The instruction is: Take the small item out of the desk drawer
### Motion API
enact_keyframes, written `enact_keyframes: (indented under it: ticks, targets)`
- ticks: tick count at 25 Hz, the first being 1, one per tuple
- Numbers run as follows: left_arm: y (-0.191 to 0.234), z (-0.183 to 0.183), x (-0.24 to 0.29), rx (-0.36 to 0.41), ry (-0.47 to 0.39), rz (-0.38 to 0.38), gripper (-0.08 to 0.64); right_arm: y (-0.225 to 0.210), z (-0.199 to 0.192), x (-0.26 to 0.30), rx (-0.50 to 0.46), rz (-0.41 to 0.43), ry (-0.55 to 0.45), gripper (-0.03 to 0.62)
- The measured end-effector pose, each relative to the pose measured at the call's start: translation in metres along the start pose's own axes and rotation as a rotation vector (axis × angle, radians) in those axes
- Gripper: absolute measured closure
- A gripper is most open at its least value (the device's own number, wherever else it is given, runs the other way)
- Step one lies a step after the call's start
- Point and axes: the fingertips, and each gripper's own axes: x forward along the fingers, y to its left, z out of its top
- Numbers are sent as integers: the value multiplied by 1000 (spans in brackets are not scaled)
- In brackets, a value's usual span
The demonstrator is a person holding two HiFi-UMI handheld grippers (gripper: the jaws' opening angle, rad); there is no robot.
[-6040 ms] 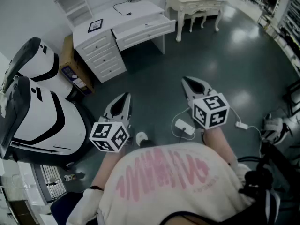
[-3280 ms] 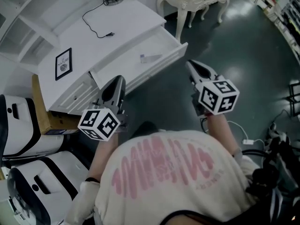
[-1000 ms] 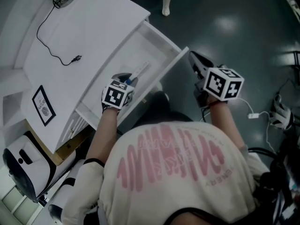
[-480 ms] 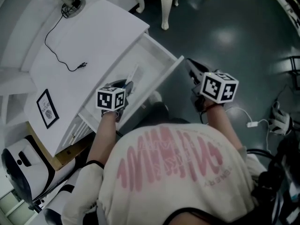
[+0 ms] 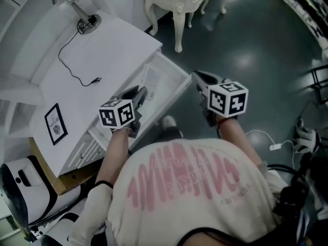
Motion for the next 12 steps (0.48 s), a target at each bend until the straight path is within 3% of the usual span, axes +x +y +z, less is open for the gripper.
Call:
enact_keyframes:
  ticks: [6, 12]
  targets:
    - [-55, 34, -32, -23, -186, -54, 443, 25, 23, -31, -18, 8, -117, 574]
    - [-97, 58, -76, 8, -360, -28, 443, 56, 36, -78, -78, 18, -241, 574]
